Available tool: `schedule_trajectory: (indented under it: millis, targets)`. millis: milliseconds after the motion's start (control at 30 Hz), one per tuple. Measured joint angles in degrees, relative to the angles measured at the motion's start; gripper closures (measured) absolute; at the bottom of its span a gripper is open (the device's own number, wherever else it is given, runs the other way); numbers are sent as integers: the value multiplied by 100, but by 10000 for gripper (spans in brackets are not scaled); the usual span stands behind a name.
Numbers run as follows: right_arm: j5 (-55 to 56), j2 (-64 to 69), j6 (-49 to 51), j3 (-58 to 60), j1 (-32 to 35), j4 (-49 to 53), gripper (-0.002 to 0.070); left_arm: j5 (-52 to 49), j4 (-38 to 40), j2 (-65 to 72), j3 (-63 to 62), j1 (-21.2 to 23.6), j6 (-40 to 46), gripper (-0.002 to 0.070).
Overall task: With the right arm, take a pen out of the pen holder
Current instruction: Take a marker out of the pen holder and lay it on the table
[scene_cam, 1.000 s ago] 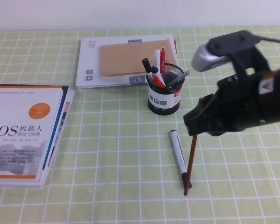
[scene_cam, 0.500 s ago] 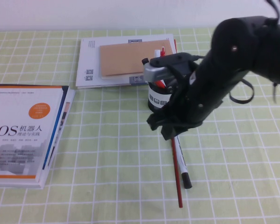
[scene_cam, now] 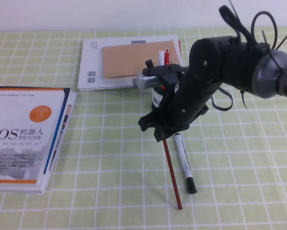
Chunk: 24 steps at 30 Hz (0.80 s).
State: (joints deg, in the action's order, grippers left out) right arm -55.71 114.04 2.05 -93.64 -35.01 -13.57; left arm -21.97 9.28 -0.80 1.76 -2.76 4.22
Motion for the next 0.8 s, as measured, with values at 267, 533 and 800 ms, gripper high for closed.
schedule_trajectory:
  millis: [267,533,800]
  targets:
    - [386,225,18,0,0,-13,670,0,0,0,0,0,0,683]
    - [694,373,28,0,74,90,670,0,0,0,0,0,0,683]
    - [782,383,116,0,74,161,670,0,0,0,0,0,0,683]
